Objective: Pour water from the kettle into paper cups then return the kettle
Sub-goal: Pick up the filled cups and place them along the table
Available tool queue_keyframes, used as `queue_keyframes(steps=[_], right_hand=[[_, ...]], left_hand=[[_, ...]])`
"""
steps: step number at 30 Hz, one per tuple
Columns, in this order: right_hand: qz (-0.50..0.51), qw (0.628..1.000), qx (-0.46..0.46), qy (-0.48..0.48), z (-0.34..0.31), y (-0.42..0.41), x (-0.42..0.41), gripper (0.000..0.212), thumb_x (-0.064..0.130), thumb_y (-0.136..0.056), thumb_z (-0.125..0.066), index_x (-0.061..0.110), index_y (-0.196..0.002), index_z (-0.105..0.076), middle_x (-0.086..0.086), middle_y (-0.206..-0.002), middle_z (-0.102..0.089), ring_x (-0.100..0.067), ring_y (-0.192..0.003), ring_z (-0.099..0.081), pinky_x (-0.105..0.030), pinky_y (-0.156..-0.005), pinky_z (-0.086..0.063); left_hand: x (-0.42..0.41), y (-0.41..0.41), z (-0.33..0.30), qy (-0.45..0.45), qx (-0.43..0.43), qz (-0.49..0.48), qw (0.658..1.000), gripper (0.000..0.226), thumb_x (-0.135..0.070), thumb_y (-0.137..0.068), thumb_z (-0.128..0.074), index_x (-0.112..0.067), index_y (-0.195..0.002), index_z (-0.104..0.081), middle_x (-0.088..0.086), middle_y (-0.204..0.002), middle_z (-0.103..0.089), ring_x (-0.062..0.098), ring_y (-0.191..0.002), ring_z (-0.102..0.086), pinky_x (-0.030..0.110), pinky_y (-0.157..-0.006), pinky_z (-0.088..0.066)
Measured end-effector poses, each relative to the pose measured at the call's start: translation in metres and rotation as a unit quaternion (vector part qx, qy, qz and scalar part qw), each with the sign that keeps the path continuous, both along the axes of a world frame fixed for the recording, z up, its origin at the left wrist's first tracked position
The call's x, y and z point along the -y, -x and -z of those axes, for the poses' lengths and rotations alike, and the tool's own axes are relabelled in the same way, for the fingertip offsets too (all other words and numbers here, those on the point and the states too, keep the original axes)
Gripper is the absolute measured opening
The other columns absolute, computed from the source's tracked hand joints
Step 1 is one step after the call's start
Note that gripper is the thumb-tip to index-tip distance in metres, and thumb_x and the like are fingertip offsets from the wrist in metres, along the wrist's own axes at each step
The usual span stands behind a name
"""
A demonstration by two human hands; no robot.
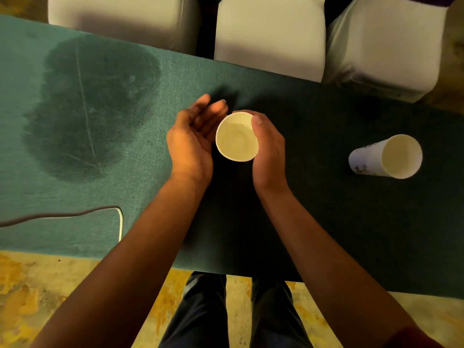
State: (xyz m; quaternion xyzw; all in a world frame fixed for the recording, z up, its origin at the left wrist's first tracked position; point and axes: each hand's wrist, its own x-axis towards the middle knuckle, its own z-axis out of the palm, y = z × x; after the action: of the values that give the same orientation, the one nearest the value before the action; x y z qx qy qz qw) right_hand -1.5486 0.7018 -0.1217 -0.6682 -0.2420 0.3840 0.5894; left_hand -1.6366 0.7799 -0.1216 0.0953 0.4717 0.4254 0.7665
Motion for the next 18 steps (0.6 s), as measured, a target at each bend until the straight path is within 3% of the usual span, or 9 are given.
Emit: queue_keyframes(steps=[4, 7, 14, 18], right_hand=[[-0.002, 1.0, 0.016, -0.001, -0.004, -0.006, 0.001, 0.039, 0.022, -0.104, -0.038, 0.001, -0.116, -0.07, -0.015, -0.114, -0.073, -0.027, -0.107, -0.068, -0.035, -0.091, -0.054], [0.006, 0.999, 0.038, -0.012, -0.018, -0.013, 0.001, 0.04, 0.018, -0.102, -0.04, -0.004, -0.121, -0.068, -0.016, -0.121, -0.071, -0.026, -0.117, -0.066, -0.047, -0.105, -0.052], [0.031, 0.993, 0.064, -0.094, -0.084, -0.034, 0.018, 0.057, 0.036, -0.097, -0.044, -0.008, -0.128, -0.063, -0.014, -0.128, -0.067, -0.029, -0.128, -0.061, -0.05, -0.113, -0.046], [0.029, 0.992, 0.07, -0.104, -0.105, -0.045, 0.037, 0.051, 0.036, -0.097, -0.043, -0.001, -0.123, -0.066, -0.006, -0.124, -0.069, -0.028, -0.125, -0.064, -0.053, -0.112, -0.046]], left_hand=[[-0.007, 0.006, -0.009, -0.018, -0.002, -0.019, 1.0, 0.029, -0.011, -0.097, -0.04, -0.001, -0.108, -0.064, 0.024, -0.1, -0.071, 0.041, -0.11, -0.067, 0.046, -0.102, -0.051], [-0.011, 0.01, -0.024, -0.038, -0.004, -0.025, 0.999, 0.028, -0.012, -0.096, -0.039, -0.003, -0.108, -0.063, 0.023, -0.1, -0.071, 0.041, -0.111, -0.067, 0.043, -0.102, -0.052], [-0.004, 0.024, -0.091, -0.097, 0.005, -0.078, 0.992, 0.033, -0.013, -0.098, -0.036, -0.001, -0.109, -0.064, 0.024, -0.098, -0.071, 0.041, -0.11, -0.067, 0.043, -0.097, -0.054], [0.017, 0.026, -0.115, -0.119, 0.004, -0.063, 0.991, 0.033, -0.017, -0.098, -0.035, -0.005, -0.104, -0.066, 0.019, -0.094, -0.073, 0.037, -0.104, -0.069, 0.039, -0.091, -0.055]])
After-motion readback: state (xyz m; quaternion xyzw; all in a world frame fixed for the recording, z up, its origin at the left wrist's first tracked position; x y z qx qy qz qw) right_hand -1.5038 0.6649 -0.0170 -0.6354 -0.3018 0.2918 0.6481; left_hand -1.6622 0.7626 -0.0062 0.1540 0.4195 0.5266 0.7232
